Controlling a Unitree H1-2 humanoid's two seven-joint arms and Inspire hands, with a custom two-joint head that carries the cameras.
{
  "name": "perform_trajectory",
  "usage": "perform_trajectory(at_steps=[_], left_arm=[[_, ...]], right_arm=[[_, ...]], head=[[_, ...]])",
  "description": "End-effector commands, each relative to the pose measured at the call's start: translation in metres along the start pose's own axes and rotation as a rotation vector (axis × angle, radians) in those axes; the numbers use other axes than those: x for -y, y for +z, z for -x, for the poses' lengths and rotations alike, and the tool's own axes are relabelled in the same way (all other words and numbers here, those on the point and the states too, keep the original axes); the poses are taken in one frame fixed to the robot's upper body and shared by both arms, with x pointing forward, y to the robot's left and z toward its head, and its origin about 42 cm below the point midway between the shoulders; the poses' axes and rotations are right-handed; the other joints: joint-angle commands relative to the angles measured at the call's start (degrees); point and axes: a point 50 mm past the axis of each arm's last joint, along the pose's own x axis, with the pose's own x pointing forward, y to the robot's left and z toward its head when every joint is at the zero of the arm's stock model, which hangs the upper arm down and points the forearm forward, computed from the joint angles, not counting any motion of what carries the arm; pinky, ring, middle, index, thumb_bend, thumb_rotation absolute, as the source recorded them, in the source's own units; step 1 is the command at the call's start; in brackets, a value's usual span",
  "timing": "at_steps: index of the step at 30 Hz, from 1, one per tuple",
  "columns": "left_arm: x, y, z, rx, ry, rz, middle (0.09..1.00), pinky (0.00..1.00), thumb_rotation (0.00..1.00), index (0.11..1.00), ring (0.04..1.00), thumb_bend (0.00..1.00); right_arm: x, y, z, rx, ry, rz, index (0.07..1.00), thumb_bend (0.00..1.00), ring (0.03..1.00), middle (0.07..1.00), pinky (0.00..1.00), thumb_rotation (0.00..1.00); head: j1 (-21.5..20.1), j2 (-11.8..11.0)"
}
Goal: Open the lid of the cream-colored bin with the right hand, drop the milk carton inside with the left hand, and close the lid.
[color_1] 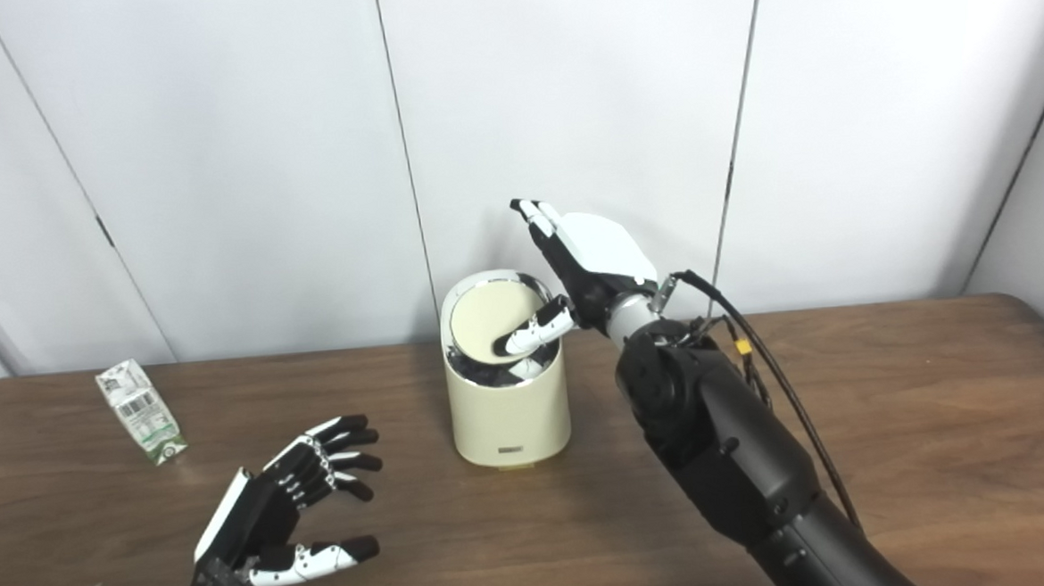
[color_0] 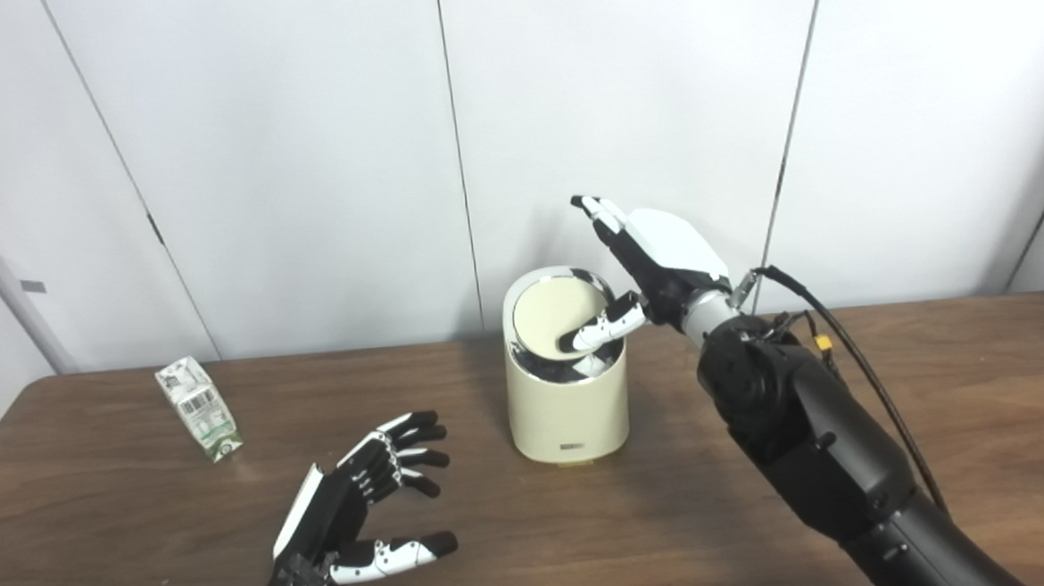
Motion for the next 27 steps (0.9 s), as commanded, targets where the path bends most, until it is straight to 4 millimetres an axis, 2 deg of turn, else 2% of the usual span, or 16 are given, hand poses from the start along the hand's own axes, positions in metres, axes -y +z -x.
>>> perform_trajectory(at_steps=[1,6,10,13,15,19,23,27], left_arm=[[0.011,-0.013,0.019,-0.047,0.015,0.039,0.804,0.58,0.09,0.848,0.714,0.8],[0.011,-0.014,0.018,-0.047,0.018,0.043,0.805,0.58,0.09,0.85,0.718,0.8],[0.01,-0.014,0.017,-0.048,0.015,0.031,0.806,0.58,0.11,0.85,0.717,0.8],[0.01,-0.013,0.017,-0.047,0.014,0.037,0.807,0.58,0.11,0.849,0.717,0.79],[0.01,-0.013,0.017,-0.046,0.013,0.042,0.809,0.58,0.09,0.848,0.718,0.79],[0.01,-0.015,0.018,-0.043,0.008,0.047,0.812,0.58,0.09,0.853,0.727,0.78],[0.01,-0.014,0.018,-0.044,0.011,0.046,0.806,0.58,0.09,0.849,0.72,0.78],[0.01,-0.014,0.018,-0.047,0.018,0.05,0.804,0.58,0.11,0.847,0.715,0.79]], right_arm=[[0.024,0.008,0.0,0.032,-0.08,-0.049,0.955,0.89,0.87,0.95,0.69,0.33],[0.044,0.007,0.018,0.05,-0.163,-0.2,0.948,0.8,0.862,0.928,0.69,0.34],[0.047,-0.003,0.039,0.074,-0.205,-0.322,0.955,0.73,0.857,0.939,0.68,0.29],[0.041,-0.016,0.054,0.079,-0.234,-0.394,0.957,0.72,0.852,0.94,0.66,0.27],[0.037,-0.026,0.063,0.075,-0.247,-0.402,0.949,0.72,0.829,0.925,0.64,0.3],[0.024,-0.047,0.084,0.067,-0.241,-0.438,0.937,0.74,0.852,0.914,0.71,0.33],[0.011,-0.062,0.106,0.068,-0.226,-0.485,0.935,0.77,0.876,0.96,0.75,0.33],[-0.004,-0.073,0.127,0.051,-0.196,-0.474,0.939,0.81,0.871,0.922,0.76,0.38]], head=[[-0.16,-0.13],[-0.08,-0.23],[-0.23,-0.28],[-0.32,-0.28],[-0.25,-0.29],[-0.3,-0.22],[-0.17,-0.11],[-0.3,-0.1]])
